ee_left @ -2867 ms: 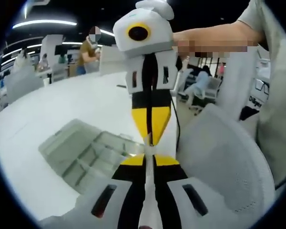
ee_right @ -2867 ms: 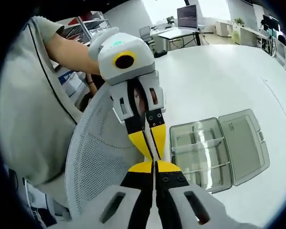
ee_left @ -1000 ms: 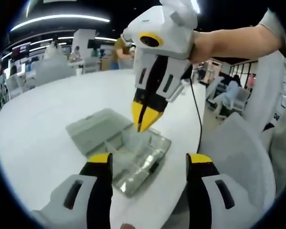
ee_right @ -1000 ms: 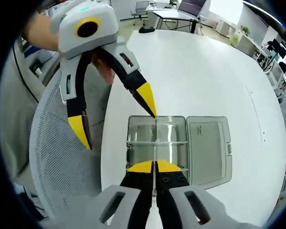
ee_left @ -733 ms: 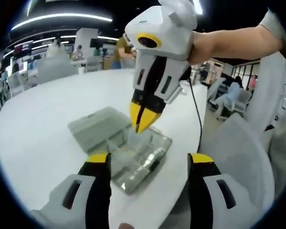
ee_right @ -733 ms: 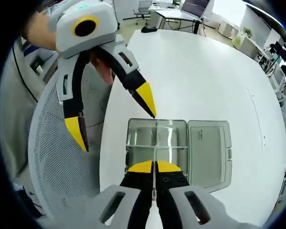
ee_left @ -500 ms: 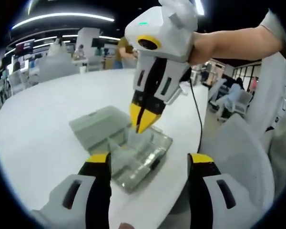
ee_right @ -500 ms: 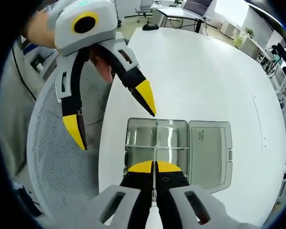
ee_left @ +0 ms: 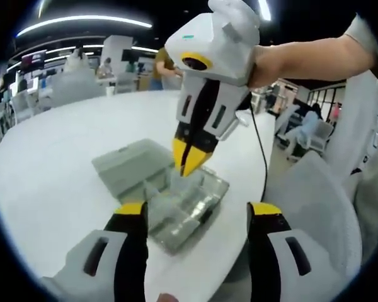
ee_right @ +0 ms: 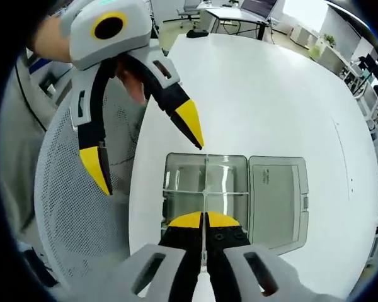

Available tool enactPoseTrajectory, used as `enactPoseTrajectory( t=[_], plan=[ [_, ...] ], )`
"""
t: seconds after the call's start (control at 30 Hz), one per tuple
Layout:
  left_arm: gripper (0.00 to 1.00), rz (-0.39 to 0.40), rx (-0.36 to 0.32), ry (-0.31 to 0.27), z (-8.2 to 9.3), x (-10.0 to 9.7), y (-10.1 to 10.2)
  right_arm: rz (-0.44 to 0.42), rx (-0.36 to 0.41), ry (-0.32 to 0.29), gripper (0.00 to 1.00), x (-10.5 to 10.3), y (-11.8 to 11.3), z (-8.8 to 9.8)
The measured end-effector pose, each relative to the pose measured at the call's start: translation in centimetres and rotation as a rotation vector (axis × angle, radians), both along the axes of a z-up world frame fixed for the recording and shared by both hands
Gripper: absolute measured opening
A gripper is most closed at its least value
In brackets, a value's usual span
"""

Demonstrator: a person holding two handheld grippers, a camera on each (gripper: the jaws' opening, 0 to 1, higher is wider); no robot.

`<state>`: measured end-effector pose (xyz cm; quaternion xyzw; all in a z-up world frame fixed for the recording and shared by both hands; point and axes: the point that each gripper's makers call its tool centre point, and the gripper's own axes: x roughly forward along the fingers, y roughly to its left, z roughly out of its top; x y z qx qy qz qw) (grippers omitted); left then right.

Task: Insert the divider into the dual guide fixture by aligning both edges with the guide slots and pushing it downward to the bottom, including one-sided entry, uneven engagement, binding, and posture correction.

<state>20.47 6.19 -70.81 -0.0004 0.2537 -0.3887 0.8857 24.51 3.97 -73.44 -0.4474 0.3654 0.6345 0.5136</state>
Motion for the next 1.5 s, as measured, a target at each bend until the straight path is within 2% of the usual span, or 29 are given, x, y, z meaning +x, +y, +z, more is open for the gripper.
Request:
enactPoseTrajectory(
  t=[0.3,0.8,1.1,1.5],
  plan=[
    [0.61,-0.004,-0.001,0.008,-0.34,0.17,0.03,0.009,-0.011,-0.002,0.0,-0.01,-0.06,-0.11],
    [0.6,-0.005,-0.008,0.015,-0.48,0.24,0.23,0.052,-0.083,-0.036,0.0,-0.25,0.01,-0.13],
    [0.59,0.004,-0.015,0.016,-0.45,0.19,0.62,0.026,-0.082,-0.036,0.0,0.19,0.12,0.27],
    [0.58,0.007,-0.019,0.024,-0.49,0.18,0.75,0.034,-0.1,-0.034,0.0,0.09,-0.01,-0.12]
  ],
)
